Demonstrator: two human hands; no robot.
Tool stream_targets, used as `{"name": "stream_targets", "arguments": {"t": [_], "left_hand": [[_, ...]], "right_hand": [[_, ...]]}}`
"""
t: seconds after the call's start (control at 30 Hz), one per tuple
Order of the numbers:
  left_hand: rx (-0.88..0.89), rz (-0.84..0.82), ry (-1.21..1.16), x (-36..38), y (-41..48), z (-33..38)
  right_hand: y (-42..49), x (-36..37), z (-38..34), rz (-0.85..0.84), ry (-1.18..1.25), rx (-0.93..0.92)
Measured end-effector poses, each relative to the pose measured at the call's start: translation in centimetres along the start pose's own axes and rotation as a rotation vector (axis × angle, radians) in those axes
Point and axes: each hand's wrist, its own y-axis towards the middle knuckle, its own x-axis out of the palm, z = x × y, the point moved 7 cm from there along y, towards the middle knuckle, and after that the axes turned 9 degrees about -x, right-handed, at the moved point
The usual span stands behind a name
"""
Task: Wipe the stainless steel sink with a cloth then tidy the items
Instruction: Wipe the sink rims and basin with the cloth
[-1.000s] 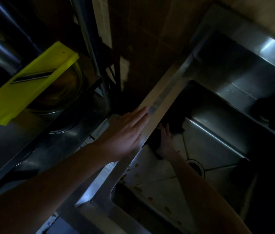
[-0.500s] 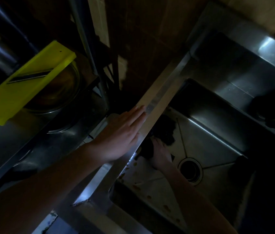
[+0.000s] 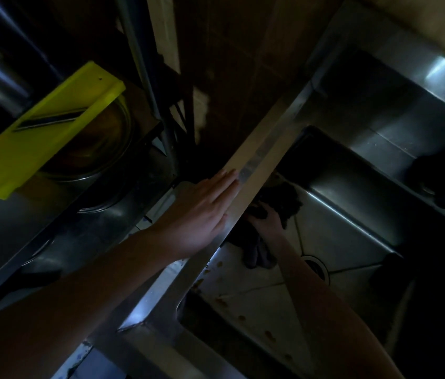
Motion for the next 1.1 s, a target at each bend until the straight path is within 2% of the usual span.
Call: {"name": "stream_targets", "arguments": {"t": [0.07,0.13,0.2,0.27,0.37,0.53,0.67,0.77,0.93,1.1], "left_hand": [[-0.005,-0.017,-0.011,0.1,0.1,0.0],[-0.008,-0.039,-0.028,0.3,0.1,-0.1],[-0.014,-0.053,-0.05,0.4,0.2,-0.2],[-0.014,-0.06,-0.056,0.5,0.2,-0.3],[-0.013,-0.063,-0.059,0.5,0.1,-0.3],[-0.003,-0.046,-0.058,0.3,0.1,-0.2],[-0.007,-0.033,-0.051,0.4,0.1,-0.3],[-0.01,-0.028,-0.052,0.6,0.2,-0.3],[-0.001,0.004,0.004,0.4,0.0,-0.2],[-0.006,-0.017,-0.014,0.3,0.0,-0.2]], "right_hand": [[0.4,0.3,-0.5,0.022,0.115,0.043],[0.9,0.7,-0.1,0.016,-0.002,0.135],[1.1,0.6,0.6,0.063,-0.119,0.264],[1.3,0.3,0.6,0.135,-0.146,0.307],[1.5,0.0,-0.1,0.228,-0.092,0.279],[1.5,0.0,-0.3,0.226,-0.019,0.222],[1.7,-1.5,-0.3,0.297,0.048,0.165],[2.3,-1.8,-0.9,0.222,0.055,0.079],[-0.5,-0.5,-0.6,0.045,-0.203,-0.076],[-4.1,0.9,2.6,-0.087,-0.39,0.005]]}}
